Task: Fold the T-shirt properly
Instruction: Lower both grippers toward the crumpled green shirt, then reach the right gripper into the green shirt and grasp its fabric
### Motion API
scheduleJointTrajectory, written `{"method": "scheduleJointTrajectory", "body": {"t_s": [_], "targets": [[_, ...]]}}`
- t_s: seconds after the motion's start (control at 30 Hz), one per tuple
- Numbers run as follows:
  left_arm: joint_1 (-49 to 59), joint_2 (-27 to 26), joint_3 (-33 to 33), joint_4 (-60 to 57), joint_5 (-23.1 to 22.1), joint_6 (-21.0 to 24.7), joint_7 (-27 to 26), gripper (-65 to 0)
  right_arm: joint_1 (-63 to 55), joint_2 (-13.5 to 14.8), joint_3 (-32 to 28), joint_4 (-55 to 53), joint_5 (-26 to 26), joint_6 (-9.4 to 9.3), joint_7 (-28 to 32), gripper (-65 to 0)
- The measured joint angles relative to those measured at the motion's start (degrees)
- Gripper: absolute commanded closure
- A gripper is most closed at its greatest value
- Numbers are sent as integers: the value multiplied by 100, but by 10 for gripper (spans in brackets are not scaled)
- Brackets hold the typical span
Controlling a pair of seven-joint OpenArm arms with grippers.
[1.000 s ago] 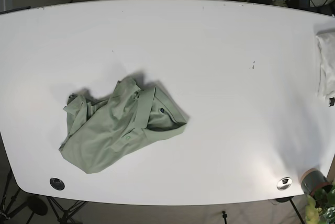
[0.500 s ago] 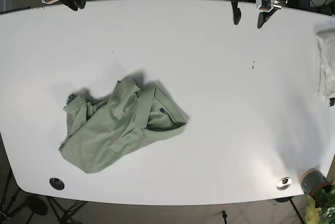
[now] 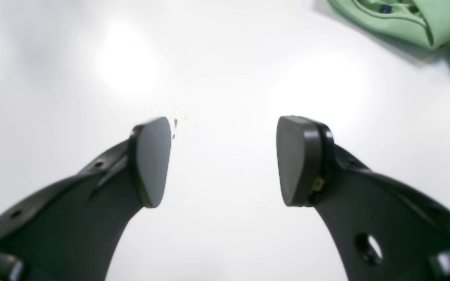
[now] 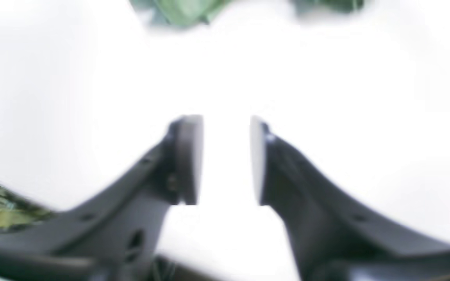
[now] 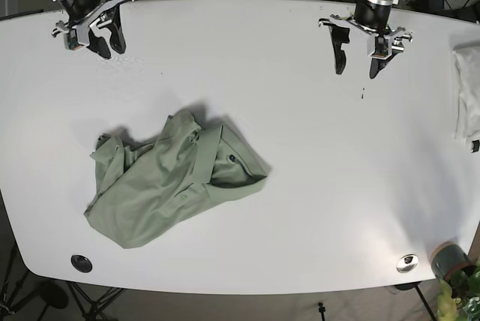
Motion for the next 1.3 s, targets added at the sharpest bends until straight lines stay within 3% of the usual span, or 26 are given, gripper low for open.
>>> {"method": "scheduleJointTrajectory", "body": {"t_s": [0.23,0.5,0.73,0.8,0.93,1.03,1.3], "targets": [[-584,28,11,-9,-2,-4,387,-401,745,4,-4,0,2,184,-498,-298],[-1119,31,4,-20,9,-13,813,-401,1950,4,-22,0,0,470,-1552,-298],[-1386,31,-4,-20,11,-13,1126,-401,2951,7,-85,-11,-20,483,-2319,-300],[-1403,26,2,-20,13,-13,1141,-401,3178,35,-280,-17,-48,472,-2452,-303],[-1462,20,7,-24,20,-15,1182,-401,3578,20,-844,-24,-103,483,-2522,-400],[-1469,13,9,-26,22,-9,1182,-401,3799,22,-1285,-24,-579,505,-2540,-463],[-1482,-2,-4,-162,24,-15,1211,-401,4286,-35,-2872,-435,-1589,529,-2533,-474]]}}
